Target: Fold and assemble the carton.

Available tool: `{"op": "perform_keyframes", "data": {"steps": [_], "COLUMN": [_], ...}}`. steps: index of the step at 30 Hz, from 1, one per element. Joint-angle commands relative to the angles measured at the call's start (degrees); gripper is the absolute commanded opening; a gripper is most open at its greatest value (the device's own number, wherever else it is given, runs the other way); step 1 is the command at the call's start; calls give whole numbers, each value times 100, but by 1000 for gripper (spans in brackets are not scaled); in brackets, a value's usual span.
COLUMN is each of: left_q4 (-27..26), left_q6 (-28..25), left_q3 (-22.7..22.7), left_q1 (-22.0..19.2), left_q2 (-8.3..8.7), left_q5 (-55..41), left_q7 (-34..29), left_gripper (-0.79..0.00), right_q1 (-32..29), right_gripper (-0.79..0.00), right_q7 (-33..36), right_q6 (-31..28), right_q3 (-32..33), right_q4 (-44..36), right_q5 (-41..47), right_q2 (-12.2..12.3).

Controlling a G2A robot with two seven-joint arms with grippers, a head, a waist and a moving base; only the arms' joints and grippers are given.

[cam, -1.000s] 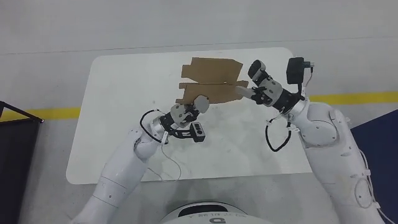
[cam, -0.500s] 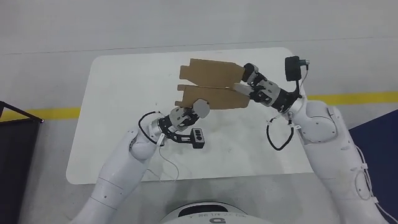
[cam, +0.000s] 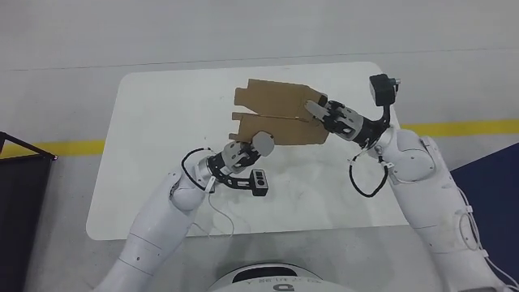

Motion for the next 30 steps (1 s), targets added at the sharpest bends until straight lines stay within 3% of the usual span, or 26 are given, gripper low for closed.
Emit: {"op": "perform_keyframes", "data": {"steps": [1,3,8,15,20,23,30], "left_q4": [4,51,55,-304,-670,-911,-923], "left_q6": [-8,-54,-232,-769,-1183,-1812,-1908], "left_q3": [6,-17,-381,-1215,-1607,-1797,-1809], "left_q1": [7,5,-3,152,310,446,463], "left_q2": [0,3,49,195,279,326,330], "left_q5": [-21,-22,407,2251,3580,4655,4777], "left_q7": [3,12,-214,-681,-1368,-2092,-2174], "left_gripper": [-646,0,0,0,0,0,0], "right_q1": [0,-8,-78,-265,-333,-333,-333], "right_gripper": [-785,-785,-785,-785,-785,-785,-785], "right_q7": [16,17,-32,-136,-214,-214,-214], "right_q6": [21,33,114,357,531,531,531], "right_q3": [13,39,210,526,580,580,580], "right_q4": [18,39,53,-73,-167,-167,-167], "right_q5": [34,70,45,-98,-168,-168,-168], "right_q2": [7,16,47,94,98,98,98]}}
